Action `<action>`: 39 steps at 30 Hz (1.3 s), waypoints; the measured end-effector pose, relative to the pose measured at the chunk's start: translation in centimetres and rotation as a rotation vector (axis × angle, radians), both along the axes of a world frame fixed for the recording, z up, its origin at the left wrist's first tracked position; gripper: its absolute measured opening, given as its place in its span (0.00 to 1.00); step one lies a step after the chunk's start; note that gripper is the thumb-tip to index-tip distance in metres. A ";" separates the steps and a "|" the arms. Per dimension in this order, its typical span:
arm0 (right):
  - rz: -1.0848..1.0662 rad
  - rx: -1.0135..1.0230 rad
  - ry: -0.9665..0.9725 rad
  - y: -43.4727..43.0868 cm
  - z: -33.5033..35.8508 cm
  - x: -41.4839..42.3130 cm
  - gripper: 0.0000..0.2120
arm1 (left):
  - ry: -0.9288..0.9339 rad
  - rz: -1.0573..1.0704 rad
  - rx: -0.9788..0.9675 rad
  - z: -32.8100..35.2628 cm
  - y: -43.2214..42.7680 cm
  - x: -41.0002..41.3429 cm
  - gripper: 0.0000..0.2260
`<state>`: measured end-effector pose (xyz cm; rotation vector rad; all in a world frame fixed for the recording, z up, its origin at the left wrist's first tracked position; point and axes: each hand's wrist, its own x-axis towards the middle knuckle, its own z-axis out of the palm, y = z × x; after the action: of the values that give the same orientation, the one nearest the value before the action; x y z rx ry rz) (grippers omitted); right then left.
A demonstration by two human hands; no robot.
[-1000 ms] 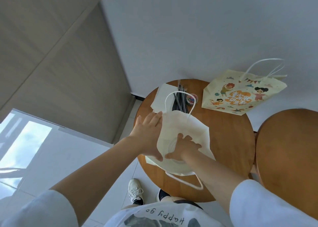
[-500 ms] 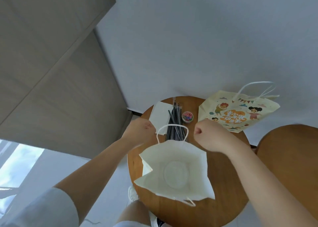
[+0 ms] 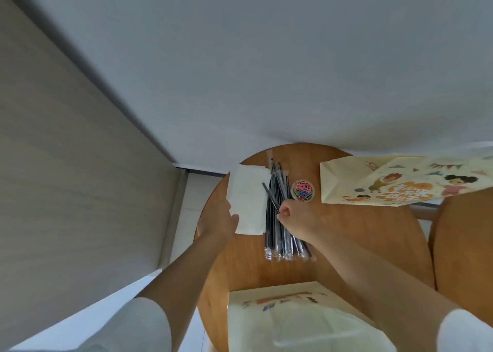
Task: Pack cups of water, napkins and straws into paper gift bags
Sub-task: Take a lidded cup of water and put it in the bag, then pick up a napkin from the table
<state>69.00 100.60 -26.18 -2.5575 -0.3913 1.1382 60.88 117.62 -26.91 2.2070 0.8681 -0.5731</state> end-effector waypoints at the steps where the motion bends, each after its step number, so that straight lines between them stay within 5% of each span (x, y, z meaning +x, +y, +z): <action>1: 0.012 -0.020 -0.022 0.4 -0.9 0.2 0.07 | 0.006 0.002 0.007 -0.6 0.2 0.3 0.24; 5: 0.178 -0.196 -0.116 1.5 -3.6 0.1 0.07 | 0.048 0.036 -0.007 -2.6 0.2 1.1 0.28; 14: 0.111 -0.346 -0.119 2.4 -5.4 0.1 0.08 | 0.015 0.036 0.123 -2.8 0.0 2.1 0.13; 18: -0.030 -0.235 -0.067 2.6 -4.9 0.1 0.14 | -0.011 -0.009 0.135 -2.8 0.1 2.4 0.11; 24: -0.140 -0.109 -0.037 3.1 -2.9 0.0 0.11 | -0.065 0.071 0.104 -2.2 -0.8 2.9 0.10; 31: -0.482 0.236 0.081 4.0 0.6 0.2 0.11 | -0.193 0.237 -0.240 1.7 -2.0 3.4 0.05; 39: -0.743 0.565 0.207 3.8 7.0 -1.0 0.07 | -0.327 0.088 -0.376 7.7 -2.9 2.0 0.12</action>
<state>68.00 104.36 -19.20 -1.8080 0.2507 0.8298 62.89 114.75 -19.22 1.8421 0.6232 -0.2916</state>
